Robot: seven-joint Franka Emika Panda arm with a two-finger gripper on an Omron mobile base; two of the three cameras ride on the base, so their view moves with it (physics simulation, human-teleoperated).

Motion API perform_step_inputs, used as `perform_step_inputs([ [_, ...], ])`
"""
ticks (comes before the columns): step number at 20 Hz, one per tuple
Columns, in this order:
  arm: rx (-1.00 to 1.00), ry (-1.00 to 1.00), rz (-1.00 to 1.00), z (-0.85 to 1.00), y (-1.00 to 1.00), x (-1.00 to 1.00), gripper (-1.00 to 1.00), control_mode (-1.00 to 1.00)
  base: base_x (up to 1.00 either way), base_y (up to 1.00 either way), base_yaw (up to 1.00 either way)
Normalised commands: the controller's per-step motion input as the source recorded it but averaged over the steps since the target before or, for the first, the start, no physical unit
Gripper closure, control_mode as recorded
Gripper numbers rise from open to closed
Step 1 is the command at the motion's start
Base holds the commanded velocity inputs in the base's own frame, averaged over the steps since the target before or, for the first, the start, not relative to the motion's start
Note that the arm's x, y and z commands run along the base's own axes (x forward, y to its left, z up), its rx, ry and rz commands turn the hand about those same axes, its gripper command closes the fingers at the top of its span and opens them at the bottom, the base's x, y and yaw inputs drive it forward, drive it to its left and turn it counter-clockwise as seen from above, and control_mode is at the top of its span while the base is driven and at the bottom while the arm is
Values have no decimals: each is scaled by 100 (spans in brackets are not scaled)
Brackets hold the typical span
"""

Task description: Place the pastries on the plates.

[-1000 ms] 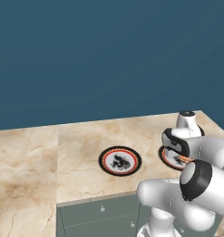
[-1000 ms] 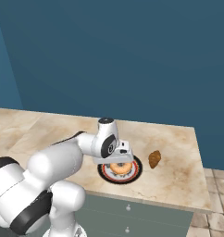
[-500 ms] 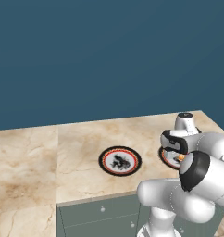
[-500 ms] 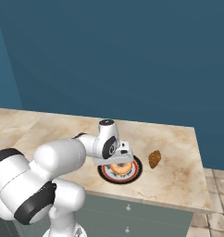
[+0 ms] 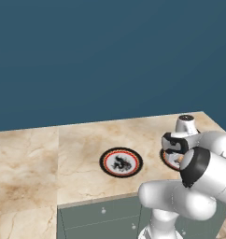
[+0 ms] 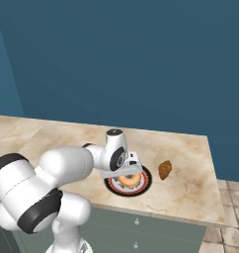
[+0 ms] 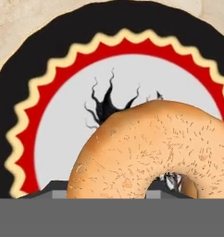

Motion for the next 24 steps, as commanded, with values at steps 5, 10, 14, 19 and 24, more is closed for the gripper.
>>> perform_step_inputs([
  [5,0,0,5,-11,0,2,100,-100,0,0,0],
  [10,0,0,6,-11,0,1,100,-100,0,0,0],
  [14,0,0,6,-10,0,2,100,-100,0,0,0],
  [19,0,0,6,-5,0,1,-100,-100,0,0,0],
  [24,0,0,2,0,0,0,-100,-100,0,0,0],
])
